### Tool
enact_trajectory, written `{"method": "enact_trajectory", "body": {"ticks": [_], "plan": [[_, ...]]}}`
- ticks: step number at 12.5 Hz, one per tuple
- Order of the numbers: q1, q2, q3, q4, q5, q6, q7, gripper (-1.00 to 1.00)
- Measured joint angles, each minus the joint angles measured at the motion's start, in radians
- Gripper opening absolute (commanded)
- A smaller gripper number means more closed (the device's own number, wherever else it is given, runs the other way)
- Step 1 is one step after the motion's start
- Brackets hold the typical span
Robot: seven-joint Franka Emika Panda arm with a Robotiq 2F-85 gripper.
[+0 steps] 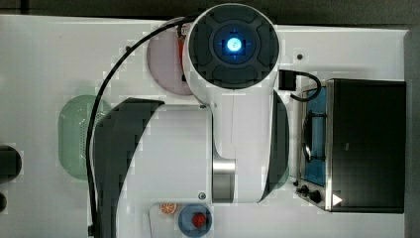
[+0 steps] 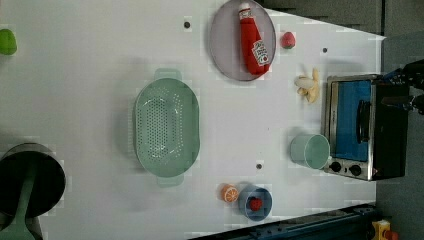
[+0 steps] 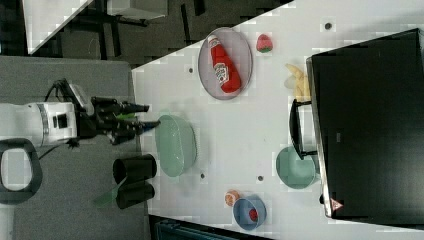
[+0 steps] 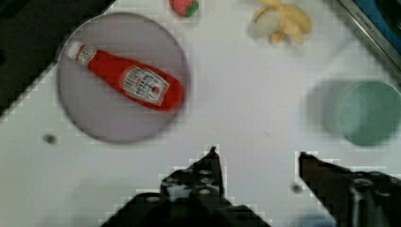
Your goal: Drag strainer left to right.
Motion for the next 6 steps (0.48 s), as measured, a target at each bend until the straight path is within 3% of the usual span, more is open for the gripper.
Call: {"method": "enact_trajectory", "body": {"ticks": [3,6], "plan": [[-0.005,-0.158,-0.014,-0.098,0.010,-0.194,0.035,0.99],[-0.015,-0.249,0.015,-0.036,0.030,-0.183,0.042,1.00]]}}
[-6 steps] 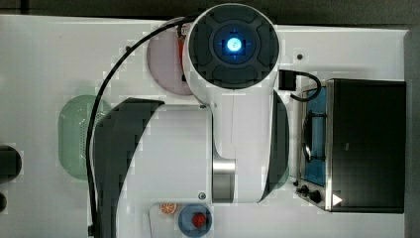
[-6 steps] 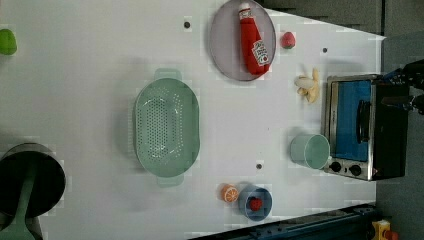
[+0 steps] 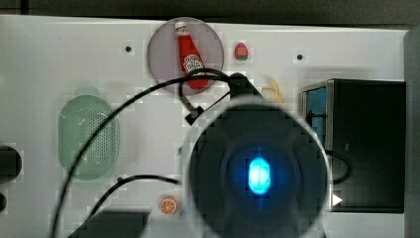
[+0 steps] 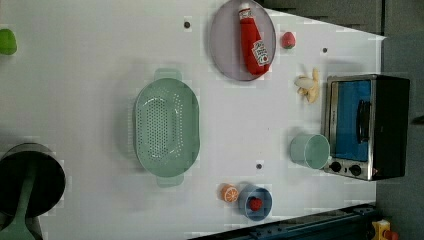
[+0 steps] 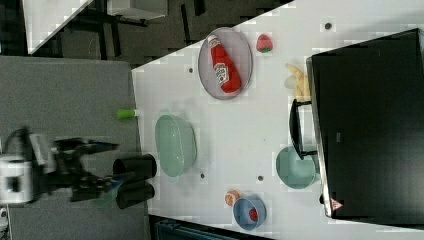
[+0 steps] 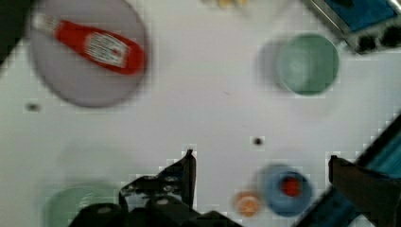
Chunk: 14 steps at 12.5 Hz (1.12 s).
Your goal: Drag strainer left to right.
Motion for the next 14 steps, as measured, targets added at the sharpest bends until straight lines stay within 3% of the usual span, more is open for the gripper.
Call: {"method": "enact_trajectory", "body": {"ticks": [2,6,10,14], "plan": [[-0.008,-0.001,0.065,0.055,0.007,0.017,0.015,1.00],[0.021,0.077,0.277,0.050,0.008,0.070,0.201,1.00],[0.055,0.195,0.487,-0.022,0.031,0.179,0.612,1.00],[0.080,0.301,0.554,-0.155,-0.013,0.493,0.992,1.00]]}}
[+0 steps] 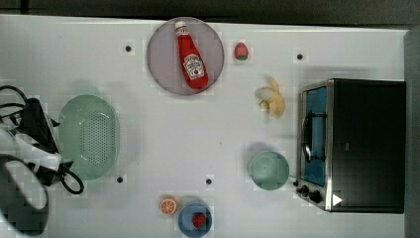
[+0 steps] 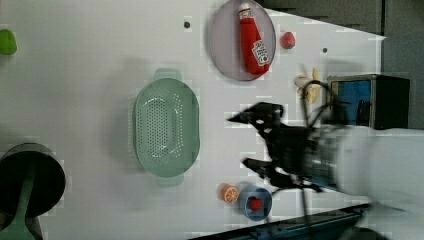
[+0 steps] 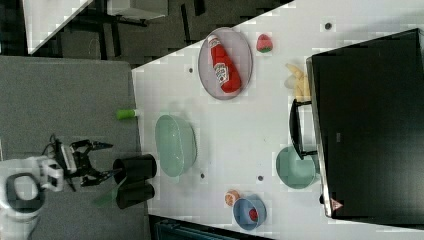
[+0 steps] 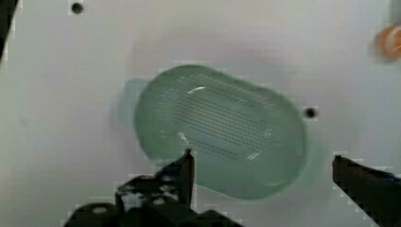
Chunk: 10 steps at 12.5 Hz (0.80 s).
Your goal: Drag strainer left to right.
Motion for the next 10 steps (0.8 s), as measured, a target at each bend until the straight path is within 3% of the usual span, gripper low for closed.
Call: {"method": "enact_trajectory", "body": {"ticks": [3,10], "plan": [[-0.006,0.116,0.033,-0.108,-0.003,0.222,0.146,1.00],[0.014,0.440,-0.020,-0.167,-0.015,0.445,0.218,1.00]]}}
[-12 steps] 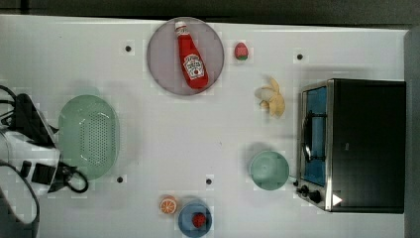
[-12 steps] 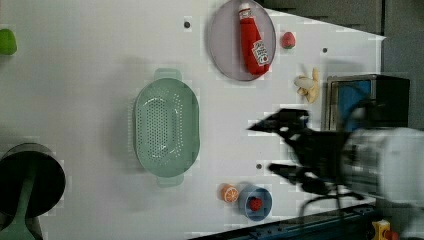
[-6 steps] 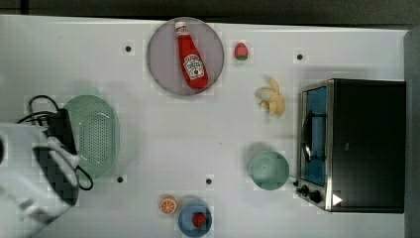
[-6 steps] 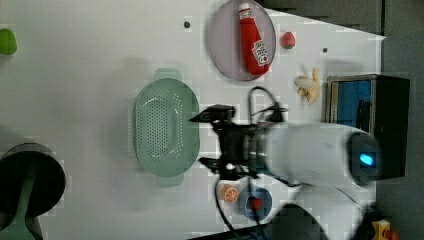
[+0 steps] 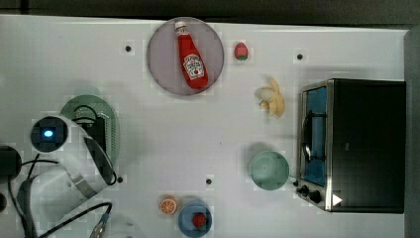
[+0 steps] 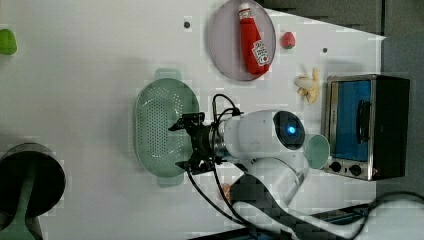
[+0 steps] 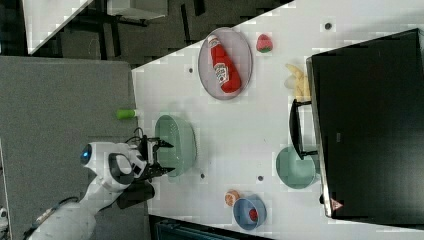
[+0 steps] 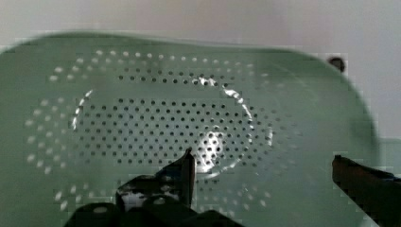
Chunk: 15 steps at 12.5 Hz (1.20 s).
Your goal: Drag strainer left to right.
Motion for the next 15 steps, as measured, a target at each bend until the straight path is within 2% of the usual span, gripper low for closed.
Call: {"method": "enact_trajectory", "body": {"ticks": [4,6,8,13,15], "plan": [[0.072,0.104,-0.099,0.025,0.018,0.150,0.001,1.00],[0.158,0.115,-0.205,0.018,0.024,0.183,0.016,1.00],[0.210,0.119,-0.269,0.002,0.016,0.185,0.018,1.00],[0.216,0.108,-0.299,0.000,0.001,0.183,0.018,1.00],[0.235,0.097,-0.330,-0.006,0.008,0.185,0.018,1.00]]}}
